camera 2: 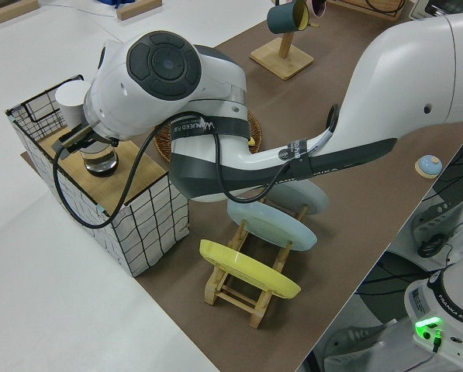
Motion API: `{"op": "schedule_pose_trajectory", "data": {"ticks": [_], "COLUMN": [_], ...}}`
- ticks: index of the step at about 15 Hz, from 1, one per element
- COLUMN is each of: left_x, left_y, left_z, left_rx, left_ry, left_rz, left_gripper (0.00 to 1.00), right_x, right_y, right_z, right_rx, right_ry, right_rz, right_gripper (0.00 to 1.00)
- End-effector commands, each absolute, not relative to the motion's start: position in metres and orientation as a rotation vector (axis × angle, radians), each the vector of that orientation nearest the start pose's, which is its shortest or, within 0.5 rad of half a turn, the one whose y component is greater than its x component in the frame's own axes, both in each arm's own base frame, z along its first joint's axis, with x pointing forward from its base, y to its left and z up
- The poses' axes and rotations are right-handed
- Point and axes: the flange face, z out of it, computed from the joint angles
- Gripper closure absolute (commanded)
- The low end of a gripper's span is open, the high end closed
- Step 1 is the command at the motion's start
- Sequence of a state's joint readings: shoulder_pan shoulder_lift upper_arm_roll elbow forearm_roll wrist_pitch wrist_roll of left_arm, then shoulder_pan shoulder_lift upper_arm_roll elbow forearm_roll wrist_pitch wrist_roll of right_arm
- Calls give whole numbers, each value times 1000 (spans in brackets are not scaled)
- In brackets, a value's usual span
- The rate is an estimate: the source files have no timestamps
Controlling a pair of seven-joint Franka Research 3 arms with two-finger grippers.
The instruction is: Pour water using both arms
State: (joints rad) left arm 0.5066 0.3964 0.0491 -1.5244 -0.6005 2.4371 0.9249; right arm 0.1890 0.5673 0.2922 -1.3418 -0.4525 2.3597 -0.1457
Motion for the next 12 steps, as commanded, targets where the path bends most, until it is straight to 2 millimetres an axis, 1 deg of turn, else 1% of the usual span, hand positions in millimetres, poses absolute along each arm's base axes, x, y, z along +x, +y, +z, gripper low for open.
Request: {"op": "schedule_pose_trajectory", "data": {"ticks": [1, 2, 3, 4, 5, 7, 8, 11, 12], "left_x": [616, 616, 616, 616, 616, 616, 616, 616, 616], "left_y": [377, 377, 376, 376, 376, 376, 377, 377, 377], "left_z": [486, 486, 486, 486, 486, 486, 486, 486, 487], "left_rx": [-2956, -2959, -2962, -2963, -2963, -2965, -2964, -2964, -2963], "left_ry": [29, 23, 16, 14, 14, 13, 10, 5, 9], "left_rz": [-1103, -1112, -1120, -1121, -1121, -1120, -1120, -1122, -1122], "left_gripper": [15, 38, 98, 225, 419, 896, 999, 1000, 1000], "right_x": [698, 698, 698, 698, 697, 697, 697, 697, 697], "right_y": [300, 301, 301, 301, 302, 302, 302, 302, 302], "right_z": [462, 462, 460, 461, 461, 461, 462, 461, 461], "right_rx": [-2945, -2946, -2949, -2949, -2948, -2949, -2949, -2950, -2950], "right_ry": [-1263, -1266, -1267, -1268, -1270, -1268, -1264, -1260, -1259], "right_rz": [-861, -864, -861, -864, -864, -864, -866, -864, -863], "right_gripper": [441, 477, 477, 480, 480, 505, 519, 588, 634]}}
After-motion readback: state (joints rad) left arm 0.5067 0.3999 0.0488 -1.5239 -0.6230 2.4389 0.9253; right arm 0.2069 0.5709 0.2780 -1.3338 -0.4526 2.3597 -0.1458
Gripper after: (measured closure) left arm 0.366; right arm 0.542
